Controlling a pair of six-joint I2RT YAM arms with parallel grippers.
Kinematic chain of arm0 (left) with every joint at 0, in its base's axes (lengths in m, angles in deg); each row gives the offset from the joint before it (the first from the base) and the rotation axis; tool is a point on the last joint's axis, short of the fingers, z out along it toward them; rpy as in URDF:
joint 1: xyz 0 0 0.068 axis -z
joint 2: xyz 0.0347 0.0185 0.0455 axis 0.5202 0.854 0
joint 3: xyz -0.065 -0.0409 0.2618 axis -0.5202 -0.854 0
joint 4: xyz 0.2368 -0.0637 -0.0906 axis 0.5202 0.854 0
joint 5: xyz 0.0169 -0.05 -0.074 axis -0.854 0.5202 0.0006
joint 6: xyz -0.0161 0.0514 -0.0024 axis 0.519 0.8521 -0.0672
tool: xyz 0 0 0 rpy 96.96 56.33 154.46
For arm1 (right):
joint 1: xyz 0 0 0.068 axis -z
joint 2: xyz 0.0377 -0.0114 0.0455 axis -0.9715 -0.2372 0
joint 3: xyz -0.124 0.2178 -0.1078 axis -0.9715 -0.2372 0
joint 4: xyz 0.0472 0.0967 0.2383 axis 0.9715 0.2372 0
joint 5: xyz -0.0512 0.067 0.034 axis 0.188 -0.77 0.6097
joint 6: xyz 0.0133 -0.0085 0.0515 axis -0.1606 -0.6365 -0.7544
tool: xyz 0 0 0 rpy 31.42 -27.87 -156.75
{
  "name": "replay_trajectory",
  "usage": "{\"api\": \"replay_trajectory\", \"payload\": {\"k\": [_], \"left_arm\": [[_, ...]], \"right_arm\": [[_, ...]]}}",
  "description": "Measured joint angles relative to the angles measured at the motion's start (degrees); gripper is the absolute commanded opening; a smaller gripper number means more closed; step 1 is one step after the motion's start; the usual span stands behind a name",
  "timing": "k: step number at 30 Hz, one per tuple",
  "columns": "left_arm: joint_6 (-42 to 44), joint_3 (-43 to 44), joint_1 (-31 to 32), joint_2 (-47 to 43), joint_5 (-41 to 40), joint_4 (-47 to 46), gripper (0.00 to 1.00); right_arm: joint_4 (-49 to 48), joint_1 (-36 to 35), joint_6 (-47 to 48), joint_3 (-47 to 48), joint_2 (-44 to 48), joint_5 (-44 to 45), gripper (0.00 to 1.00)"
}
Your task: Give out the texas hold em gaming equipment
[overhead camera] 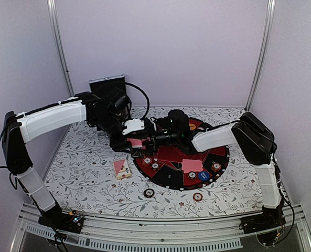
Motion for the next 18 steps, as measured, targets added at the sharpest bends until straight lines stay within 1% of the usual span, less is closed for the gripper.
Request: {"api": "replay_trajectory", "payload": {"k": [9,14,18], "left_arm": [[0.0,0.4,0.0,0.0,0.1,0.1,0.00],[0.0,0.7,0.0,0.0,0.1,0.3,0.00],[0.0,0.9,0.0,0.1,0.1,0.4,0.00]], "right_arm": [[-2.4,-1.4,-2.7,4.5,-4.7,-1.1,0.87],[-2.5,-1.5,-3.4,4.8,-5.9,-1.3,0.86],[-2.6,-1.4,-3.4,4.8,-5.9,-1.7,0.83]]}}
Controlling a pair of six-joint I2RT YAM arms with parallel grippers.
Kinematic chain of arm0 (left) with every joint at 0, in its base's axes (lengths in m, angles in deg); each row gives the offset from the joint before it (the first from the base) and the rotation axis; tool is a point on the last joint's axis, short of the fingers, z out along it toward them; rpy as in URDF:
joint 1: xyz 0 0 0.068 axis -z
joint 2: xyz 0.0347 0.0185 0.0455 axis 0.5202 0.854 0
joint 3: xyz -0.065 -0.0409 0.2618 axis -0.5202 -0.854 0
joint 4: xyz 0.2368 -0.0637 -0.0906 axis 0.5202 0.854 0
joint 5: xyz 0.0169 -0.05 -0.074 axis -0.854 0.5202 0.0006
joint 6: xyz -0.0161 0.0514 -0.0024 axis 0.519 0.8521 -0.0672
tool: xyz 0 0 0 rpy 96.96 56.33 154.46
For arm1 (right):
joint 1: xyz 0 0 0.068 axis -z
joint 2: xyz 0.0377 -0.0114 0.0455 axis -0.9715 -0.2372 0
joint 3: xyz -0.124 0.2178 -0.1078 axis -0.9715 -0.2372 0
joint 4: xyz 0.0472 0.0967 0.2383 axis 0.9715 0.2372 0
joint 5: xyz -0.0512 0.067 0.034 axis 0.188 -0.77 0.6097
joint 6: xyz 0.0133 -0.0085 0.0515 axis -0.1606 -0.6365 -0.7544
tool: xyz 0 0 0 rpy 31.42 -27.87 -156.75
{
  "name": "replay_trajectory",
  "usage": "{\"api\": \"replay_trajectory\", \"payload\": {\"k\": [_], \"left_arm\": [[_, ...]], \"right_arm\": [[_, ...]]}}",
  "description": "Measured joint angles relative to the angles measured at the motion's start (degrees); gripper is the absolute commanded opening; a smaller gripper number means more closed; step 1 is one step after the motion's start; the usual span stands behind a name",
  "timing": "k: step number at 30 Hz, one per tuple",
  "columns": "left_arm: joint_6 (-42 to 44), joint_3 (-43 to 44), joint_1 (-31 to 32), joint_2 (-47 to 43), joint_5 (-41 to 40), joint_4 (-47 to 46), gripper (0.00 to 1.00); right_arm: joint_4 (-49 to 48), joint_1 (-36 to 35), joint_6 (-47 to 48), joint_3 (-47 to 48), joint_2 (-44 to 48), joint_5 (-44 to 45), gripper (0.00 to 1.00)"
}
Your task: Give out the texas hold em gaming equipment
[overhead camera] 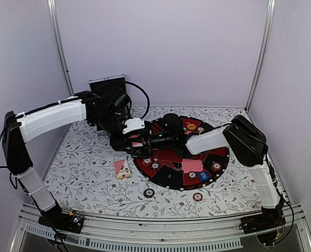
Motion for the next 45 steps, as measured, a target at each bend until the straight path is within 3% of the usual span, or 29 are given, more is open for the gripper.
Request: {"api": "replay_trajectory", "payload": {"k": [12,19,28,42,45], "left_arm": [[0.0,0.0,0.1,0.5,-0.1,0.5,0.00],[0.0,0.0,0.2,0.5,-0.3,0.9,0.00],[0.0,0.0,0.2,0.5,-0.3,0.9,0.00],[0.0,0.0,0.2,0.5,-0.5,0.9,0.00],[0.0,-0.2,0.2,0.5,-0.7,0.9,0.00]], "right_arm": [[1.1,1.1,3.8,-0.8,0.1,-0.2,0.78],[2.2,1.8,6.6,-2.1,1.7,-0.5,0.67],[2.8,2.8,8.1,-4.7,4.1,-0.5,0.62],[3.3,4.2,9.5,-7.4,6.7,-0.8,0.48],[3.5,4.6,9.9,-8.3,7.5,-0.8,0.41]]}}
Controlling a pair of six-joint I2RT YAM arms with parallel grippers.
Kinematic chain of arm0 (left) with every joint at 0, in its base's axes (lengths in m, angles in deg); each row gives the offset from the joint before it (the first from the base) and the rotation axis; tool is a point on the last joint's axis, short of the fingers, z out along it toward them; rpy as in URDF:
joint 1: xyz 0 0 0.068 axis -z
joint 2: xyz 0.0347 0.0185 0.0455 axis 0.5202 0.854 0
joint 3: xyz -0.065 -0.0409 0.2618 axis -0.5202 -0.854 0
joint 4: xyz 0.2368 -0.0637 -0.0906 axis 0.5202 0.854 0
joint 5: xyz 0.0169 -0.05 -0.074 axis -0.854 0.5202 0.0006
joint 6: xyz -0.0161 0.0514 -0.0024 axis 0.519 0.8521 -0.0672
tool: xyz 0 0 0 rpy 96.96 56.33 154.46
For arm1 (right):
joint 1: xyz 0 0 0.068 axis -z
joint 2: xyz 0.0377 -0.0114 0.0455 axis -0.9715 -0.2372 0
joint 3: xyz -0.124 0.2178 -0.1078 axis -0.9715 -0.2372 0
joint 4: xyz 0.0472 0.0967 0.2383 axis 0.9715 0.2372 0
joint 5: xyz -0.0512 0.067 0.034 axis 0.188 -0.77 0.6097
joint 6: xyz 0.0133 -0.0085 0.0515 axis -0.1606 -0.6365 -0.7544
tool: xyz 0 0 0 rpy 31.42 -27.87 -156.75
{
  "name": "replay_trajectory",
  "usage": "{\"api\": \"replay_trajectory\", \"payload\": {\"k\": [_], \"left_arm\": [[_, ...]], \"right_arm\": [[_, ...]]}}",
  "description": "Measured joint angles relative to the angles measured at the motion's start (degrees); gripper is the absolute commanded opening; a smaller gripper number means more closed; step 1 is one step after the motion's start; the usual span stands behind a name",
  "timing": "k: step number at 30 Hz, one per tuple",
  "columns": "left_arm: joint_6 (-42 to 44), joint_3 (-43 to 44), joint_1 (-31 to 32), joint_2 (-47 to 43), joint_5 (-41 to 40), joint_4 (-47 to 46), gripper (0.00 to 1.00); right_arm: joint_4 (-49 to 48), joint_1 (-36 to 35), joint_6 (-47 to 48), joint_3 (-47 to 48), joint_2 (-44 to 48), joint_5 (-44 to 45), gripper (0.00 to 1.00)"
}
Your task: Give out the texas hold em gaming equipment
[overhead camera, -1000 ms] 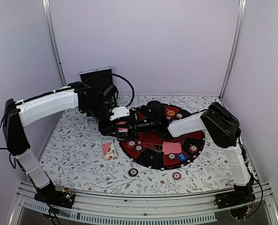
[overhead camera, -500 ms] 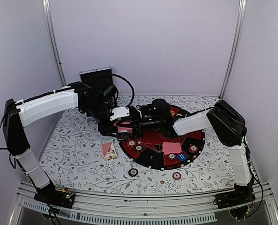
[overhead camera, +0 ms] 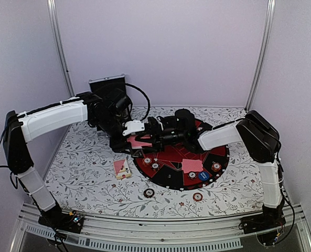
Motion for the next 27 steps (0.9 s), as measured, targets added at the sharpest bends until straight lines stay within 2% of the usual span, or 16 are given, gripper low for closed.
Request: {"api": "replay_trajectory", "payload": {"k": [3,11,19,27], "left_arm": [[0.0,-0.5,0.0,0.0,-0.3,0.0,0.00],[0.1,-1.1,0.0,0.0,-1.3,0.0,0.00],[0.2,-1.6,0.0,0.0,-2.2,-0.4,0.00],[0.2,-2.2,0.0,-0.1,-2.6,-0.9,0.00]], "right_arm": [[0.4,0.4,0.4,-1.1,0.9,0.0,0.33],[2.3,1.7,0.7,-2.2,2.7,0.0,0.21],[4.5,2.6,0.6,-3.8,4.0,0.0,0.14],[8.8,5.5,2.1,-7.5,7.8,0.0,0.12]]}}
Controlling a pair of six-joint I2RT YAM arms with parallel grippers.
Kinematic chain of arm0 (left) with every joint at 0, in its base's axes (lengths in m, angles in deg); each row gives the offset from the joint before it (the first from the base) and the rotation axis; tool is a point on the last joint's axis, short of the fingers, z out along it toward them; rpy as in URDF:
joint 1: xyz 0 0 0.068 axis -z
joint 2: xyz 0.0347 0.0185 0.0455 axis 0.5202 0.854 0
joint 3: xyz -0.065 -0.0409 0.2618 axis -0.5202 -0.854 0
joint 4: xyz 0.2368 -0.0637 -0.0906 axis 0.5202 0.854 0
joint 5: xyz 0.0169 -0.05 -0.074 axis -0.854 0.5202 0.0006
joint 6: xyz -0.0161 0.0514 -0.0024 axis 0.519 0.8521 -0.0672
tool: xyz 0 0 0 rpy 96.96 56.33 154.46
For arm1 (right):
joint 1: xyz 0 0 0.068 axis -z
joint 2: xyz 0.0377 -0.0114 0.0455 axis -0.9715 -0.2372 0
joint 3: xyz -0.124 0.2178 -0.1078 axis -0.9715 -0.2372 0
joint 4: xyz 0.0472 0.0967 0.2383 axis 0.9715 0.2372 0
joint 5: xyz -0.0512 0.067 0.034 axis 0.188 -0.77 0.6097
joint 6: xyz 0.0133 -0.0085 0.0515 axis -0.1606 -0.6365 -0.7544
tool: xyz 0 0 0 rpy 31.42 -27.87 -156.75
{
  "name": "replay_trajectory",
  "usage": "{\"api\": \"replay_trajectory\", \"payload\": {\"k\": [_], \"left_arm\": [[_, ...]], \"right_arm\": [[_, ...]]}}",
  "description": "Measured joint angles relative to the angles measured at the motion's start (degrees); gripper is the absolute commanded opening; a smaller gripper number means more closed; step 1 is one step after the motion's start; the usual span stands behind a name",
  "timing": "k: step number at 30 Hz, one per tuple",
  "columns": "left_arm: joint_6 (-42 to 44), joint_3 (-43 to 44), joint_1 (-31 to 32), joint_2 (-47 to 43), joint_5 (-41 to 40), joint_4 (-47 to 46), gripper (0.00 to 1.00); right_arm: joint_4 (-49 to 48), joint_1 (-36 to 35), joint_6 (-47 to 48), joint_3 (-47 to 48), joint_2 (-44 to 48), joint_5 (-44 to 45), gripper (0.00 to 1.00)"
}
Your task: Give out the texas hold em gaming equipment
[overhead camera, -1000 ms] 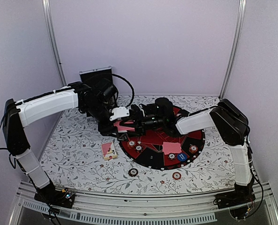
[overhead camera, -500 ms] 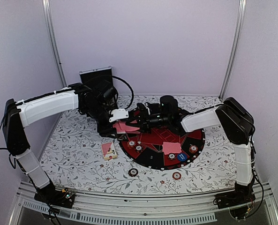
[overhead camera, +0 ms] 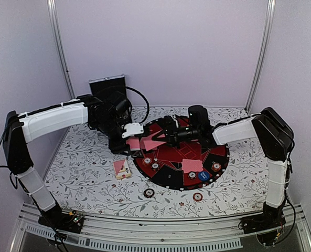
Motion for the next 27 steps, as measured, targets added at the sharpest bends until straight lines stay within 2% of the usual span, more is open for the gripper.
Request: {"api": "replay_trajectory", "payload": {"k": [6,8,10,16,21,27], "left_arm": [[0.0,-0.5,0.0,-0.2,-0.2,-0.3,0.00],[0.0,-0.9,-0.2,-0.3,-0.3,-0.3,0.00],[0.0,-1.2,-0.3,-0.6,-0.3,-0.3,0.00],[0.0,-1.3,-0.5,-0.9,-0.3,-0.3,0.00],[0.0,-1.3,-0.7,-0.9,-0.2,-0.3,0.00],[-0.1,-1.3,-1.1,-0.9,-0.1,-0.2,0.00]], "right_arm": [[12.9,5.1,8.3,1.0,4.1,2.2,0.06],[20.6,6.5,13.0,4.0,4.6,4.6,0.01],[27.8,7.2,18.1,7.9,4.6,8.1,0.00],[48.9,7.5,33.5,22.3,4.5,23.2,0.00],[59.5,6.7,42.6,31.1,2.8,38.4,0.00],[68.2,2.6,52.4,40.8,-3.6,61.7,0.00]]}}
